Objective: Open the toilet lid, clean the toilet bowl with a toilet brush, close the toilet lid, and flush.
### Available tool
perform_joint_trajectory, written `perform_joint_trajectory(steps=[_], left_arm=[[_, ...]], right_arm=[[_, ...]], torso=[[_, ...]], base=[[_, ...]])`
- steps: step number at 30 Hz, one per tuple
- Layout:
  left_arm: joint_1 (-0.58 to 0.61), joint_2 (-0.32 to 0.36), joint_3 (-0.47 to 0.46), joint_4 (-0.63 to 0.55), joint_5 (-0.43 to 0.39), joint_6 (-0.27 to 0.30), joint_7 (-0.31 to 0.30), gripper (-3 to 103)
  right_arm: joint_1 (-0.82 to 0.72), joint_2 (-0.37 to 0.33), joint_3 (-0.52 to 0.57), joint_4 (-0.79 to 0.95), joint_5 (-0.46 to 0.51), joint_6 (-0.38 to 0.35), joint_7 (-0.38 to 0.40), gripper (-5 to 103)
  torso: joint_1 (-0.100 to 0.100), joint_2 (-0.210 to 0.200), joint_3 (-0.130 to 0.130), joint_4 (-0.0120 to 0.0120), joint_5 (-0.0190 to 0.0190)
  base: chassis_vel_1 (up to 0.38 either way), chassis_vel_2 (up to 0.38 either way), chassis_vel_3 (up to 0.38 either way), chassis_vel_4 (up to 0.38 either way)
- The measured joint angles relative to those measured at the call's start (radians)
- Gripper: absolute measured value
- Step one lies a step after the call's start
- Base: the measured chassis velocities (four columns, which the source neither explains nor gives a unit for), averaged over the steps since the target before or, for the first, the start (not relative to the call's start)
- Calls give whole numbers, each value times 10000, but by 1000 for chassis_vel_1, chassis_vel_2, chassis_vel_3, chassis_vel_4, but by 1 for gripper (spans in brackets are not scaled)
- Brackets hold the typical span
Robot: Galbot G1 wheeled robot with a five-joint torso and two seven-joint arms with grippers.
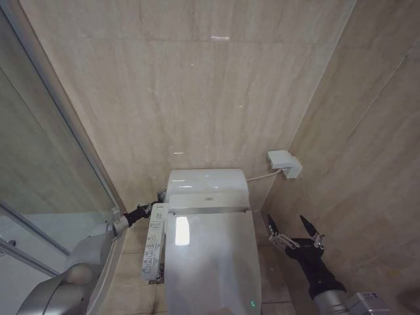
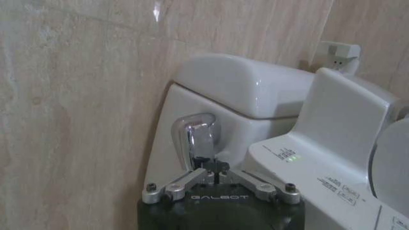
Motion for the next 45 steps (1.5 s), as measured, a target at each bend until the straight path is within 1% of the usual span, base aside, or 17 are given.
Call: perform_joint_trajectory(steps=[13,17,19,20,23,24,27,28,29,32,33,34,35,38,40,42,45], left_arm=[[405,34,-372,-63,89,-90,-889,0],[548,34,-498,-397,-225,-286,-1129,0],[879,32,-630,-1109,-647,-506,-1957,0],[879,32,-630,-1109,-647,-506,-1957,0],[1642,19,-811,-2734,-1083,-642,-4081,0],[1642,19,-811,-2734,-1083,-642,-4081,0],[2216,25,-726,-4287,-1393,-584,-6077,0],[2360,26,-675,-4634,-1429,-537,-6522,0],[2360,26,-675,-4634,-1429,-537,-6522,0],[2845,14,-610,-5911,-1597,-317,-8108,0],[3096,34,-562,-6523,-1631,-65,-8815,0],[3096,34,-562,-6523,-1631,-65,-8815,0],[3443,85,-496,-7330,-1643,355,-9630,0],[4310,148,-547,-9236,-1699,1444,-11108,0],[4488,149,-602,-9565,-1732,1603,-11330,0],[5268,167,-969,-10855,-1795,2074,-12004,0],[5932,188,-1385,-11755,-1822,2248,-12188,0]], right_arm=[[0,0,0,0,0,0,0,100],[0,0,0,0,0,0,0,100],[0,-1,0,0,0,0,0,100],[0,-1,0,0,0,0,0,100],[0,-1,1,0,0,0,0,100],[0,-1,1,0,0,0,0,100],[0,-1,1,-1,0,0,1,100],[0,0,0,0,0,0,0,100],[0,0,0,0,0,0,0,100],[0,0,1,0,0,0,0,100],[0,-1,1,0,0,0,0,100],[0,-1,1,0,0,0,0,100],[0,1,1,0,0,0,1,100],[0,1,1,0,-1,0,1,100],[0,-1,1,0,0,0,0,100],[0,-1,1,0,0,0,0,100],[0,1,1,0,-1,0,0,100]], torso=[[-2,3,-2,0,0],[-1,2,-2,-1,0],[-2,3,-3,-9,5],[-2,3,-3,-9,5],[-1,3,-2,-2,-1],[-1,3,-2,-2,-1],[-2,5,-3,-1,6],[-2,5,-3,-2,3],[-2,5,-3,-2,3],[-3,5,-3,-2,5],[-2,5,-3,-2,5],[-2,5,-3,-2,5],[-2,5,-2,-3,2],[-3,5,-3,-2,5],[-3,5,-3,-2,3],[-3,5,-3,-2,5],[-3,5,-3,-2,4]], base=[[0,0,0,0],[0,0,0,0],[0,0,0,0],[0,0,0,0],[0,0,0,0],[0,0,0,0],[0,0,0,0],[0,0,0,0],[0,0,0,0],[0,0,0,0],[0,0,0,0],[0,0,0,0],[0,0,0,0],[0,0,0,0],[0,0,0,0],[0,0,0,0],[0,0,0,0]])
